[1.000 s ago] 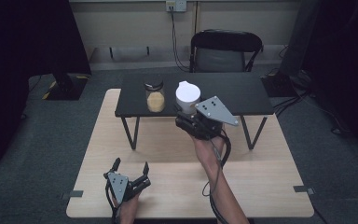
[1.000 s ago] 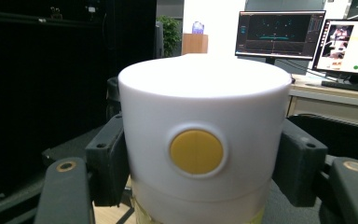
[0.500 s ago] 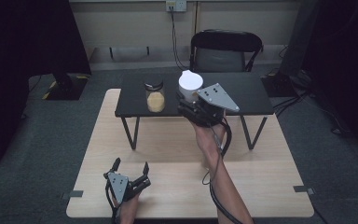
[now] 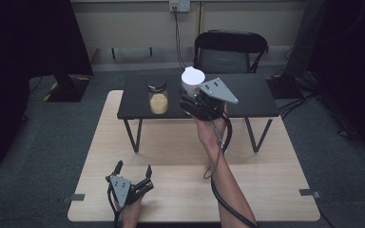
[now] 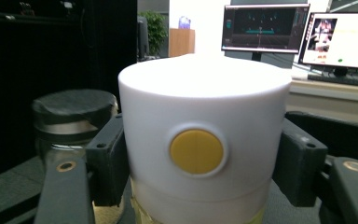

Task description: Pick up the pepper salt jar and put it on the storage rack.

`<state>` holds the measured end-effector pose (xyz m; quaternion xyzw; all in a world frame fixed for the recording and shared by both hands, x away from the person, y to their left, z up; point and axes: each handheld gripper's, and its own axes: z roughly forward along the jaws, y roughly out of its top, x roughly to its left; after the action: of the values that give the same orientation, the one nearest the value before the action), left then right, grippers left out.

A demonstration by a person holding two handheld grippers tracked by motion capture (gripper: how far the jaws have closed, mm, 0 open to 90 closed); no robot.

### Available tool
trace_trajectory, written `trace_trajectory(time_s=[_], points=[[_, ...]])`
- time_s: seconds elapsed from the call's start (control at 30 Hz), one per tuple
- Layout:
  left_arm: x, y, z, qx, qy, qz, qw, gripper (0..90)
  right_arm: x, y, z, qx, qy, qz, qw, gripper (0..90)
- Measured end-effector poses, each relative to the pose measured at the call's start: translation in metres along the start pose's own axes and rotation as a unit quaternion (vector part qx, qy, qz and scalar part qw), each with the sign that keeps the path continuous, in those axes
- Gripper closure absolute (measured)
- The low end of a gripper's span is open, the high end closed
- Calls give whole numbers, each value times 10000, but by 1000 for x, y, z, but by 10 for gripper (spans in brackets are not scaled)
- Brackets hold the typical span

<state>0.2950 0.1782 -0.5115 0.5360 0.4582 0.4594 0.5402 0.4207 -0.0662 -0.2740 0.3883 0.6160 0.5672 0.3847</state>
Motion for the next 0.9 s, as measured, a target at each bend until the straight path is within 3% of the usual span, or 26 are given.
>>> trace_trajectory(time_s=[0.43, 0.9], points=[[0, 0, 0, 7, 1, 7, 10000, 11, -3, -5, 19, 175, -42, 100, 9998, 303], [0, 0, 0, 8, 10, 8, 10000, 14, -6, -6, 20, 180, 8, 190, 9997, 301]])
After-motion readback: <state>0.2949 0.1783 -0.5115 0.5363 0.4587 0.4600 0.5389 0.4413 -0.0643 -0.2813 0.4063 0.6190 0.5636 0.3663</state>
